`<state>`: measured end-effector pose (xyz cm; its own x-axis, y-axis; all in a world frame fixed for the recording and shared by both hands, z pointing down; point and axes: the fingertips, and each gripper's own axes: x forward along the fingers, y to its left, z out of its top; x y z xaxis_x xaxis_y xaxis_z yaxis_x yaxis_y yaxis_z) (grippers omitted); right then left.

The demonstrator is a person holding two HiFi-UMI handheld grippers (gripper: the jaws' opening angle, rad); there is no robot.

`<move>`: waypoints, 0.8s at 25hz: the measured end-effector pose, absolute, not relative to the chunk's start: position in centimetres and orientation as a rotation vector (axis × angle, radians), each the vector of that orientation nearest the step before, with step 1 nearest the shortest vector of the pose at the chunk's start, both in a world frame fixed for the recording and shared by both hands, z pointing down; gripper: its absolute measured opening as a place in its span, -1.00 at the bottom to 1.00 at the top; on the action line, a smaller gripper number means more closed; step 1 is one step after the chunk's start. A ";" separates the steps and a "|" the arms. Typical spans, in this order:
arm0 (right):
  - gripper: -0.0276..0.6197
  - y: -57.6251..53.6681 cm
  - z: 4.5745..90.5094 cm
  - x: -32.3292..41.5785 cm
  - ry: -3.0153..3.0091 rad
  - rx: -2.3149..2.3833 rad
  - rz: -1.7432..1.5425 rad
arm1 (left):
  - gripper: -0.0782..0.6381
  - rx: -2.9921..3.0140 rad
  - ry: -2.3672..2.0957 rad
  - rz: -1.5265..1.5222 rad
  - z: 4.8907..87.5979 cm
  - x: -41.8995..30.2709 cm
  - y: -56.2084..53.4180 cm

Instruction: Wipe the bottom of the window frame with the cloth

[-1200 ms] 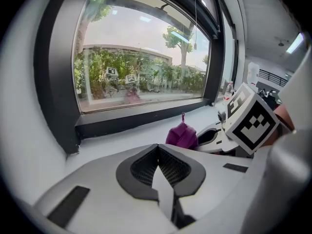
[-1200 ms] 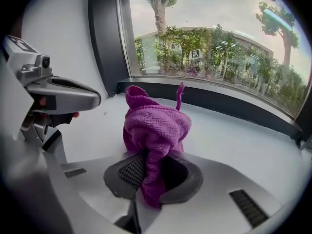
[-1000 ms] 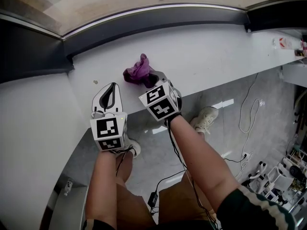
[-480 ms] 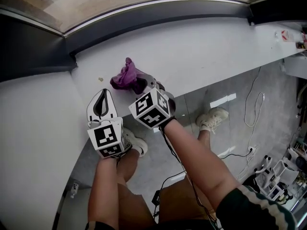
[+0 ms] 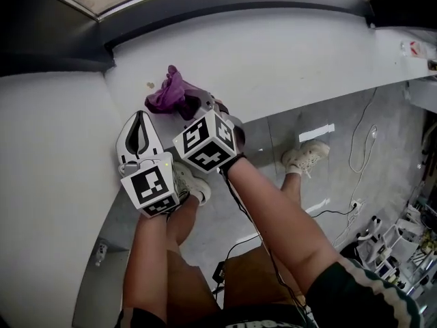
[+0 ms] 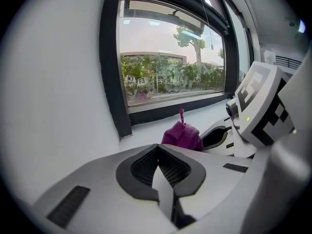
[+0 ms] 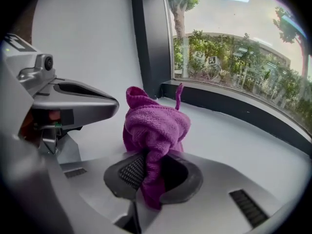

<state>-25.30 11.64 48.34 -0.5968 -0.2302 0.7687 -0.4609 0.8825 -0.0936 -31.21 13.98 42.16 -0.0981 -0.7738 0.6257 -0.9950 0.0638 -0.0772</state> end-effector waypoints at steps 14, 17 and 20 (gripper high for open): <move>-0.69 13.4 48.4 -28.4 -2.218 0.301 0.318 | -0.76 1.687 -1.910 0.640 41.3 -31.5 16.1; -0.69 13.4 48.3 -28.5 -2.218 0.270 0.306 | -0.76 1.680 -1.913 0.655 40.7 -31.5 16.3; -0.69 13.3 47.3 -28.3 -2.247 0.244 0.275 | -0.76 1.678 -1.916 0.666 39.8 -30.9 16.3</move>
<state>-28.32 13.29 47.26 -0.6299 -0.0825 0.7722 -0.2660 0.9571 -0.1147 -30.90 16.30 39.78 -0.1123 -0.7454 0.6571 -0.9923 0.1192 -0.0344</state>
